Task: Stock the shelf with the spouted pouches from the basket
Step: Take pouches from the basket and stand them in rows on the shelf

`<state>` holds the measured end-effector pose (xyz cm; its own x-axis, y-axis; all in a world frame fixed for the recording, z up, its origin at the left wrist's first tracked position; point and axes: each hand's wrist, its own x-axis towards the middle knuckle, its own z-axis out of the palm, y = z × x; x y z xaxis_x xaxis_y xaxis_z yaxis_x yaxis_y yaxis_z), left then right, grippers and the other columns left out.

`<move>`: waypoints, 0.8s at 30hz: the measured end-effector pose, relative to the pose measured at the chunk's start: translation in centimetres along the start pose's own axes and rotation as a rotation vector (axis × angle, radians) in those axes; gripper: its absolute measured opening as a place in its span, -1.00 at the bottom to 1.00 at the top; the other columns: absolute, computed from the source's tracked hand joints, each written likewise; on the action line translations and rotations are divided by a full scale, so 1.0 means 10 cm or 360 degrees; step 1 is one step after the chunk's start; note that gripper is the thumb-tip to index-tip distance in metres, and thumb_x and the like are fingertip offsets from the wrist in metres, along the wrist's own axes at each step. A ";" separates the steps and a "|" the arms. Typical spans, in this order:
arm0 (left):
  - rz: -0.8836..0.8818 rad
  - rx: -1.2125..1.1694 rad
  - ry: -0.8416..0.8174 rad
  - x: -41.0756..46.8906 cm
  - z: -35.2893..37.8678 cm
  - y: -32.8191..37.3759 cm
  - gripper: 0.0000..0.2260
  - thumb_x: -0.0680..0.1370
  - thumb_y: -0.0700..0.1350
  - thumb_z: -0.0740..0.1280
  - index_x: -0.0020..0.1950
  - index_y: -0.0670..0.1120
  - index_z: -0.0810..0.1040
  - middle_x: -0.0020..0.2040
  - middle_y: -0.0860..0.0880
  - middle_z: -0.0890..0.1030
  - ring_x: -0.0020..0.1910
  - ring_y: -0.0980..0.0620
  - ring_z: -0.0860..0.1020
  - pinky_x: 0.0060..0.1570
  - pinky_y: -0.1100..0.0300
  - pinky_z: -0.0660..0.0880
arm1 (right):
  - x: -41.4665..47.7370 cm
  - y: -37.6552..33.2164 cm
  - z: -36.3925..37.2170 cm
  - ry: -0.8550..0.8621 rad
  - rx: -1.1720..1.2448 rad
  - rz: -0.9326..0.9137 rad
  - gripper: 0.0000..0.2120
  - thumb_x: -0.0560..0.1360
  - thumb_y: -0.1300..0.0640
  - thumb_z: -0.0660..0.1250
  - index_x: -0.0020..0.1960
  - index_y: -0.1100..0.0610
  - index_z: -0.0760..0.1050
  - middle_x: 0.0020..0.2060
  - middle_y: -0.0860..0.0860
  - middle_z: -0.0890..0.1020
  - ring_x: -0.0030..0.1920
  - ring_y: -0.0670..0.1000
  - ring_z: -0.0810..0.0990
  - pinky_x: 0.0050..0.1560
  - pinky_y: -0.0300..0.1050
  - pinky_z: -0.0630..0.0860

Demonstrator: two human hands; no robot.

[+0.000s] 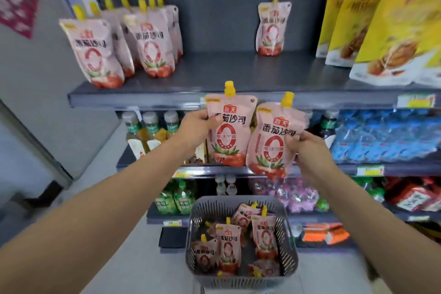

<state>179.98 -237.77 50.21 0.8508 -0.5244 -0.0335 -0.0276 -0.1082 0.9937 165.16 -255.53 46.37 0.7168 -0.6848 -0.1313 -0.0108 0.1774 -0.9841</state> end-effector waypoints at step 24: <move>0.0363 -0.0012 0.0676 0.84 -1.63 1.13 -0.88 0.54 -0.24 0.28 0.03 -0.14 0.59 -0.09 -0.03 0.61 -0.22 0.12 0.57 -0.45 0.38 0.49 | 0.62 -1.53 1.57 -0.0335 0.0182 -0.0455 -0.83 0.53 0.29 0.25 -0.09 0.06 0.55 -0.31 -0.14 0.71 -0.27 -0.13 0.69 -0.38 -0.23 0.56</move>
<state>195.35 -229.57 62.88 0.9625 -0.1429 0.2305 -0.2362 -0.0237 0.9714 180.76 -251.39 62.51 0.8074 -0.5600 0.1859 0.2800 0.0863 -0.9561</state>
